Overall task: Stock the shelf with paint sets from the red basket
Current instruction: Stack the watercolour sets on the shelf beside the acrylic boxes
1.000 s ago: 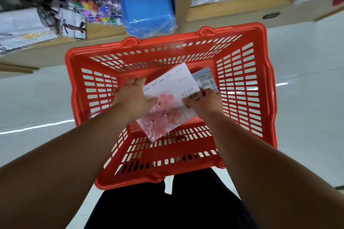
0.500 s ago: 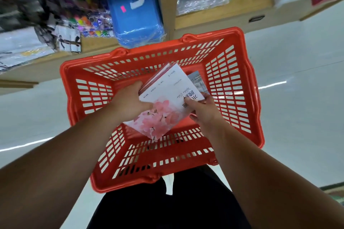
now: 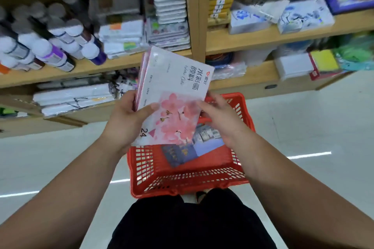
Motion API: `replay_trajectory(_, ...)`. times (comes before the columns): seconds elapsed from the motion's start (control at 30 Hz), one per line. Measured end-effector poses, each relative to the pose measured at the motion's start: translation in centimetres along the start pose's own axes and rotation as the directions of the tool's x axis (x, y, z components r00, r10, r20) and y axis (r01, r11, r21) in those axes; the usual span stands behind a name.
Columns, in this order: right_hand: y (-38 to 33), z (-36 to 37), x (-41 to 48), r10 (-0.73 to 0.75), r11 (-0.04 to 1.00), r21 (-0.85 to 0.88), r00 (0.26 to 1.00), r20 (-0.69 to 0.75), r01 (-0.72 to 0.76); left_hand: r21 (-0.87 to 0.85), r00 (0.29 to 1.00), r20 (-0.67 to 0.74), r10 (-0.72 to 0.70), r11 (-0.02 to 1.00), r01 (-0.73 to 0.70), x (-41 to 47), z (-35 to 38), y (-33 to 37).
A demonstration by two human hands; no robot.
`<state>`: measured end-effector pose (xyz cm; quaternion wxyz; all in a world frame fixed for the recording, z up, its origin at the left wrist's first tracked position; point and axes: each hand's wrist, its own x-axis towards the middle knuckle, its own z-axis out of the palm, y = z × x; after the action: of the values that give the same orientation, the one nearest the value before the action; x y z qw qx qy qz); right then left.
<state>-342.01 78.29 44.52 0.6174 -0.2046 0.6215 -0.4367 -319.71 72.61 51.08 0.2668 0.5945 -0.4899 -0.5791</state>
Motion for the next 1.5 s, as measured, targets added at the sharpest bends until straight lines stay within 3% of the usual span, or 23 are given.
replay_trajectory(0.1, -1.6, 1.8, -2.7, 0.006, 1.000, 0.019, 0.994, 0.111, -0.008, -0.308, 0.995, -0.099, -0.009, 0.951, -0.022, -2.5, -0.4, 2.5)
replay_trajectory(0.2, -2.4, 3.4, -4.2, -0.002, 0.992, 0.123, 0.992, 0.123, -0.013, -0.551, 0.986, -0.157, -0.058, 0.834, -0.038, -4.0, -0.8, 3.9)
replay_trajectory(0.33, -4.5, 6.5, -5.2, -0.030, 0.942, 0.335, 0.991, 0.133, -0.016, -0.669, 0.982, -0.176, -0.071, 0.740, -0.066, -5.2, -1.5, 5.0)
replay_trajectory(0.57, -9.4, 10.5, -6.6, -0.187, 0.931, 0.340, 0.973, 0.137, 0.131, -0.593, 0.986, -0.165, 0.034, 0.795, -0.126, -5.3, -7.1, 7.6)
replay_trajectory(0.73, -11.7, 13.4, -6.9, -0.237, 0.943, 0.271, 0.963, 0.131, 0.195, -0.640, 0.970, -0.239, 0.032, 0.747, -0.182, -4.4, -14.6, 8.7)
replay_trajectory(1.17, -13.5, 35.1, -9.7, -0.355, 0.898, 0.259, 0.933, -0.054, 0.356, -0.550, 0.991, -0.078, 0.111, 0.824, -0.136, -2.9, -39.0, 6.8)
replay_trajectory(1.5, -17.0, 41.4, -8.4, -0.461, 0.874, 0.213, 0.883, 0.085, 0.436, -0.586, 0.972, -0.020, 0.236, 0.785, -0.203, -1.2, -46.4, 8.0)
